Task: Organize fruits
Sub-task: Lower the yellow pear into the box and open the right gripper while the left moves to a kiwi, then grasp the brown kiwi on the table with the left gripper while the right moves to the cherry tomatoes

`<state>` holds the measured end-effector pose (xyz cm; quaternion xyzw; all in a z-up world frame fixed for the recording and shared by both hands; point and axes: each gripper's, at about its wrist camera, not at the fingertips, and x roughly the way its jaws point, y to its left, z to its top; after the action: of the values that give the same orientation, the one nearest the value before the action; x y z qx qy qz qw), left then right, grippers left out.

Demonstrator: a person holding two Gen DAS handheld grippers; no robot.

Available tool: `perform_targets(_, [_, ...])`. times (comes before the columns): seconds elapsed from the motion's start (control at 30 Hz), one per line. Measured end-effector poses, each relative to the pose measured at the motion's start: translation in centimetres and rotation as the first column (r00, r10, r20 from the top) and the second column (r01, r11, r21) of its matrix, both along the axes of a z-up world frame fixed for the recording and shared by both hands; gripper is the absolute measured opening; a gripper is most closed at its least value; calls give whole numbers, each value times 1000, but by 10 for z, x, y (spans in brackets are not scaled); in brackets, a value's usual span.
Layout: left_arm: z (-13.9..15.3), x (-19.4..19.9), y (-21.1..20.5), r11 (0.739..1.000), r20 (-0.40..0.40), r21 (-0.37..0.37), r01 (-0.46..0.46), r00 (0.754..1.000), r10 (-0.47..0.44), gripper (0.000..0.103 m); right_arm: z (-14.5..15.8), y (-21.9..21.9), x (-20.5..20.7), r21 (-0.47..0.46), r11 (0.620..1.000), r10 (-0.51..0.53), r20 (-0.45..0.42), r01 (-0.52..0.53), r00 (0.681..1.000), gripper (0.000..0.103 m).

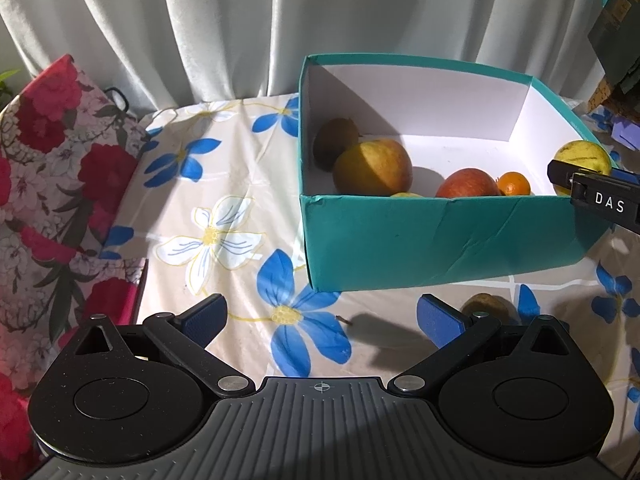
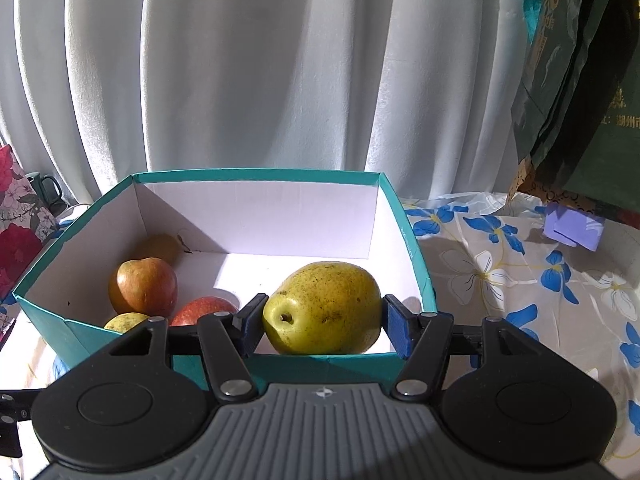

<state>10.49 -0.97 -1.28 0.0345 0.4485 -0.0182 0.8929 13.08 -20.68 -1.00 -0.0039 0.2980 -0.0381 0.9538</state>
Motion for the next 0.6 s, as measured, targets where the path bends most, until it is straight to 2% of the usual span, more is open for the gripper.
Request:
perform_targets(0.2, [1,-2,0,1000,2,-2,2,1000,-2,103,1,-1,-1,-7,1000,-11,-4,11,1000,61])
perform_targets(0.33, [2,-4,0,1000,-3,-6,1,1000,-1,103,4,-3,-5,-5,1000,-26,3,26,1000,65])
perform_targets(0.5, [3,-7,-1,1000,-2,-8,5,1000,-5,103,18,-7,-28,29,999,-22,77,19,997,86])
perform_targets(0.6, [4,-10,-3,1000,1,-9,14,1000,-14,103,28,-5,-50,13,1000,-26,131,25,991,96])
